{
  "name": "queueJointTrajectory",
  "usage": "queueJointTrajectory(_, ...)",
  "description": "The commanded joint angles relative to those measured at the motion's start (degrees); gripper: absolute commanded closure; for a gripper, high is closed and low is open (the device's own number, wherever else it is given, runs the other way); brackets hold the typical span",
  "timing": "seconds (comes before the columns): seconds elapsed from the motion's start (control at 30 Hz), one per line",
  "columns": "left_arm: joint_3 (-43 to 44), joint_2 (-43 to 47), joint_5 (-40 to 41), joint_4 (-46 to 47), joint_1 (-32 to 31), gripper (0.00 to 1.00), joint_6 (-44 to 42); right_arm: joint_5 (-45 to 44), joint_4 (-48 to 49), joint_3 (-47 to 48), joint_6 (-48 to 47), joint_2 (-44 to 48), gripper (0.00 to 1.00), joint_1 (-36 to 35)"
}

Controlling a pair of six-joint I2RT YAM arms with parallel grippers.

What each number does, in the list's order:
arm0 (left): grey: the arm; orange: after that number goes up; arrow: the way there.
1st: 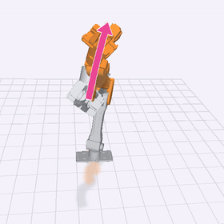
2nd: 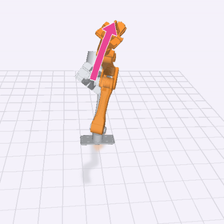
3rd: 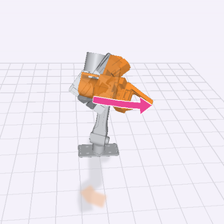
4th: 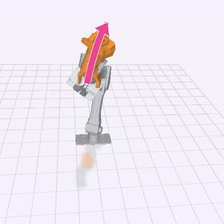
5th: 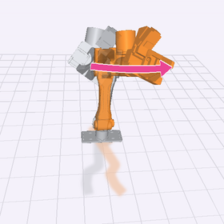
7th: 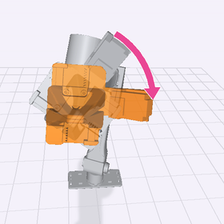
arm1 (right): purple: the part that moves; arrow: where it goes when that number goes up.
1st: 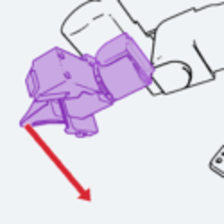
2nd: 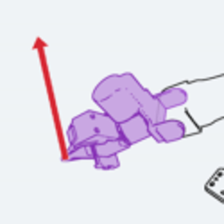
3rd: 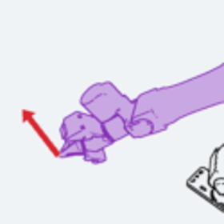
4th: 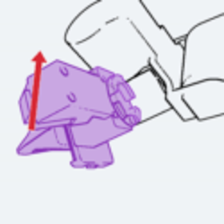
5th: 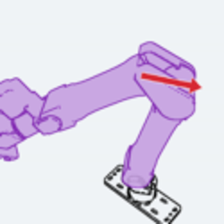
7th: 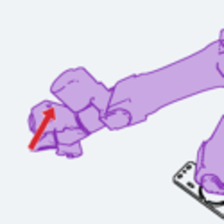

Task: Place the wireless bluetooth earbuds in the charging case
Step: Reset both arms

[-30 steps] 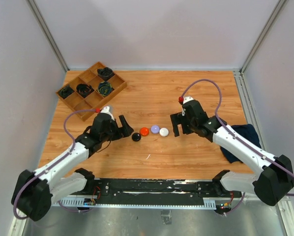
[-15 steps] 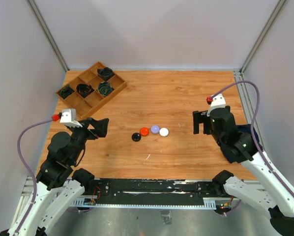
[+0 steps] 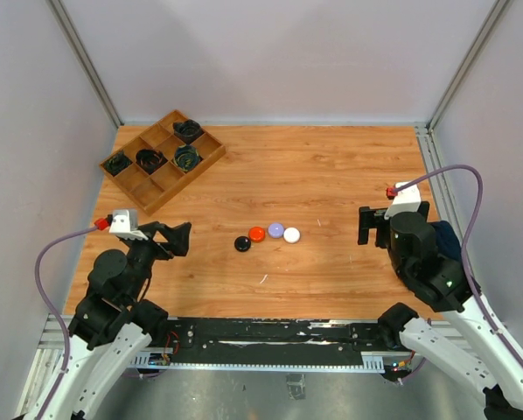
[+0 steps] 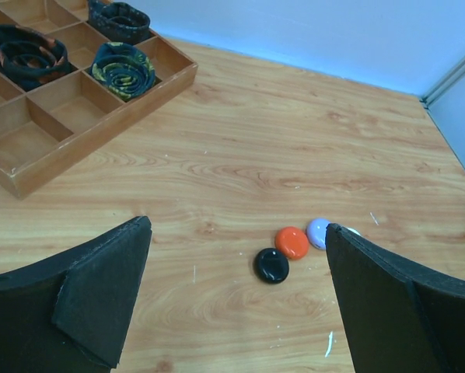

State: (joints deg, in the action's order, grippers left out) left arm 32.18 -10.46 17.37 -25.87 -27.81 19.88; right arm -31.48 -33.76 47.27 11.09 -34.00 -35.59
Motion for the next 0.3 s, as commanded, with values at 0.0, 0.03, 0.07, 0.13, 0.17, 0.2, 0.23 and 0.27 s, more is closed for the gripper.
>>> queueJointTrajectory(0.0,-0.1,0.3,1.0,1.9,0.4,0.01,-0.9,-2.0,2.1,-0.5,-0.7,0.1,0.01,0.8)
queueJointTrajectory(0.03,-0.1,0.2,1.1,1.9,0.4,0.01,-0.8,-2.0,2.0,-0.5,-0.8,-0.1,0.01,0.8)
queueJointTrajectory(0.07,-0.1,0.0,1.1,1.9,0.4,0.01,-1.0,-2.1,2.0,-0.5,-0.8,-0.1,0.01,0.8)
queueJointTrajectory(0.13,-0.1,-0.4,1.2,1.9,0.4,0.01,-1.0,-2.6,1.8,-0.1,-0.6,-0.5,0.01,0.8)
queueJointTrajectory(0.17,-0.1,-0.5,1.3,1.9,0.4,0.01,-1.0,-2.6,1.8,0.0,-0.6,-0.6,0.01,0.8)
queueJointTrajectory(0.2,0.0,-0.6,1.5,1.8,0.4,0.01,-1.0,-2.6,1.8,0.2,-0.6,-0.7,0.01,0.7)
queueJointTrajectory(0.23,0.0,-0.6,1.9,1.7,0.4,0.01,-0.9,-2.5,1.9,0.3,-0.6,-0.8,0.02,0.8)
queueJointTrajectory(0.27,0.0,-0.6,2.0,1.6,0.4,0.01,-1.0,-2.2,2.1,0.3,-0.7,-0.6,0.01,0.8)
